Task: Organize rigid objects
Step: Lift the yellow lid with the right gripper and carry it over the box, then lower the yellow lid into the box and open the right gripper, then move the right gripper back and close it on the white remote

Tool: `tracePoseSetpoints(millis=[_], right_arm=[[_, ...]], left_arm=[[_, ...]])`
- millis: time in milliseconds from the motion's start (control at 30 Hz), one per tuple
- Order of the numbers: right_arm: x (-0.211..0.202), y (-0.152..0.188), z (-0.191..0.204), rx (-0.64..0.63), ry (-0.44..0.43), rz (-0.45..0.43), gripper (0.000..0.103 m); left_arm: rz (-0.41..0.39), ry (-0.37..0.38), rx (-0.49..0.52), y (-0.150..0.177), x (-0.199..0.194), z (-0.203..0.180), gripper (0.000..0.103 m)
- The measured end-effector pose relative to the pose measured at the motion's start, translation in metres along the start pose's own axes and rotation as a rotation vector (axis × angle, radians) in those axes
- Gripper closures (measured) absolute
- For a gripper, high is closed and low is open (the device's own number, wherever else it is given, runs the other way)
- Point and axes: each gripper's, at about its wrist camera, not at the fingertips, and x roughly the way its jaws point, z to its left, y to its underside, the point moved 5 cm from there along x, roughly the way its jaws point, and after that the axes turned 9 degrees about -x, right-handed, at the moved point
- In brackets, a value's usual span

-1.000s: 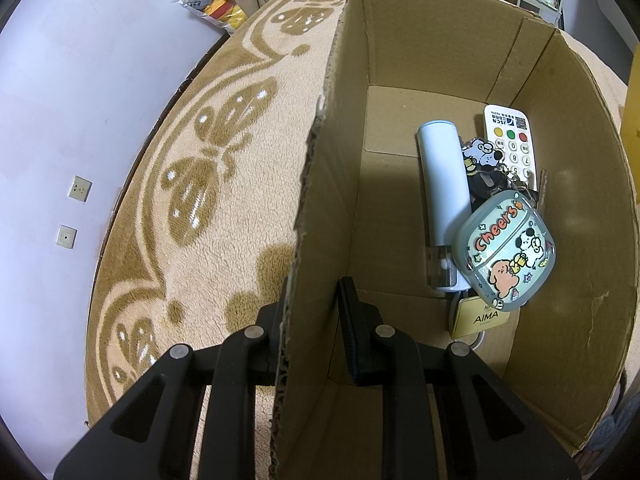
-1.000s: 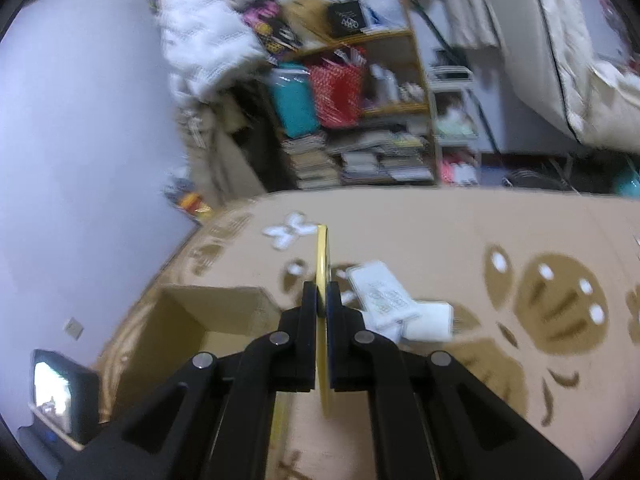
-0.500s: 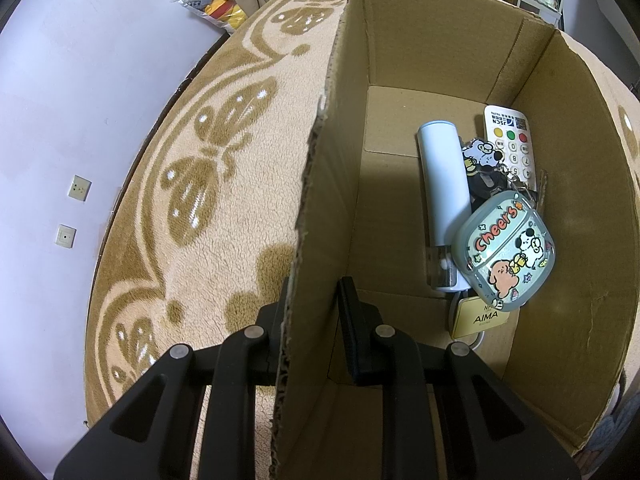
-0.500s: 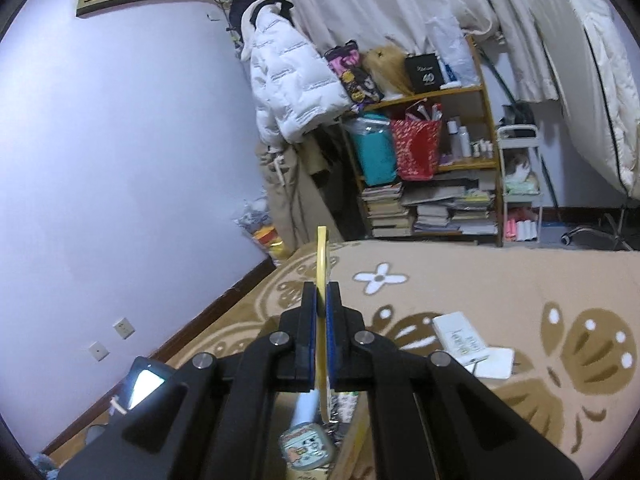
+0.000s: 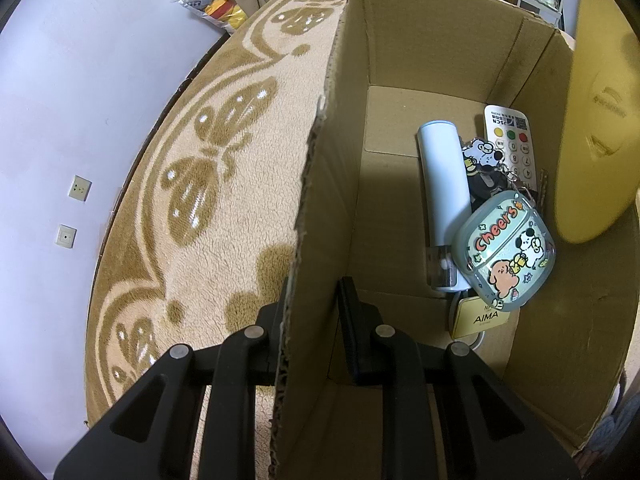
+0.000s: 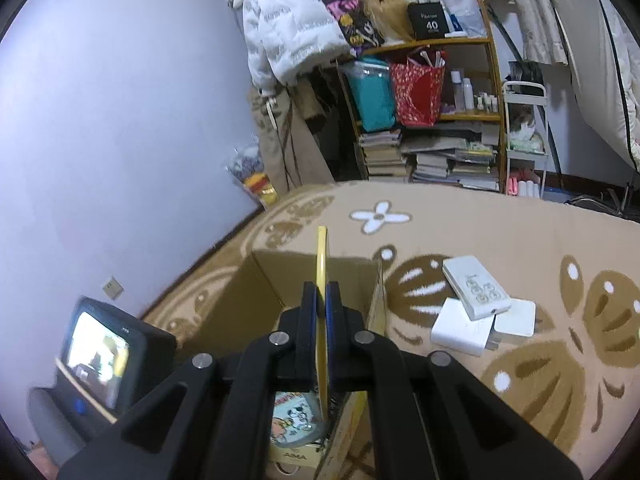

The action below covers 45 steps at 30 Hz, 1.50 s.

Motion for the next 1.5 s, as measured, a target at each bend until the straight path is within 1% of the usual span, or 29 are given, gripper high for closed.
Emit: tracePoseSetpoints(millis=[167, 567, 700, 800, 900, 933, 967, 1000, 1033, 1067, 1100, 1167, 1200, 1267, 1333, 1367, 1500], right_arm=[[0.012, 0.009, -0.001, -0.020, 0.016, 0.042, 0.097], [0.019, 0.014, 0.000, -0.021, 0.011, 0.076, 0.097], [0.019, 0.015, 0.000, -0.020, 0.012, 0.078, 0.097], [0.016, 0.013, -0.001, -0.023, 0.017, 0.060, 0.096], [0.014, 0.009, -0.004, -0.023, 0.020, 0.052, 0.088], [0.013, 0.008, -0.007, -0.019, 0.027, 0.046, 0.079], [0.011, 0.006, -0.011, -0.009, 0.034, 0.037, 0.065], [0.009, 0.005, -0.016, 0.003, 0.041, 0.028, 0.058], [0.008, 0.003, -0.021, 0.017, 0.051, 0.019, 0.048], [0.006, 0.001, -0.030, 0.039, 0.062, 0.012, 0.041], [0.006, -0.001, -0.036, 0.053, 0.068, 0.012, 0.038], [0.006, -0.004, -0.050, 0.087, 0.079, 0.019, 0.025], [0.006, -0.005, -0.058, 0.107, 0.087, 0.021, 0.022], [0.004, -0.006, -0.074, 0.144, 0.113, 0.020, 0.012], [0.005, -0.005, -0.088, 0.170, 0.140, 0.028, 0.010], [0.007, -0.003, -0.097, 0.187, 0.159, 0.047, 0.010], [0.016, -0.002, -0.116, 0.224, 0.173, 0.068, 0.010]], left_arm=[[0.002, 0.000, -0.001, 0.000, 0.000, 0.000, 0.083], [0.001, -0.001, 0.000, 0.000, 0.000, 0.000, 0.083], [0.001, -0.001, -0.001, 0.000, 0.000, 0.000, 0.083], [0.001, -0.001, 0.000, 0.000, 0.000, 0.000, 0.083], [0.001, 0.000, 0.000, 0.000, 0.001, 0.000, 0.083], [0.001, 0.000, 0.000, 0.000, 0.001, 0.000, 0.083], [0.001, 0.001, -0.001, 0.000, 0.001, 0.000, 0.083], [0.002, 0.002, -0.001, 0.000, 0.001, 0.000, 0.083], [0.002, 0.002, -0.001, 0.000, 0.001, 0.000, 0.083], [0.002, 0.002, -0.001, 0.000, 0.001, 0.000, 0.083], [0.001, 0.002, 0.000, 0.000, 0.001, 0.000, 0.083], [0.001, 0.002, 0.000, 0.000, 0.001, 0.000, 0.083], [0.001, 0.002, 0.000, 0.000, 0.001, 0.000, 0.083], [0.002, 0.002, 0.000, 0.000, 0.001, 0.000, 0.083], [0.002, 0.002, 0.000, 0.000, 0.001, 0.000, 0.083], [0.002, 0.002, 0.000, 0.000, 0.001, 0.000, 0.083], [0.001, 0.000, 0.003, 0.000, 0.001, 0.000, 0.083]])
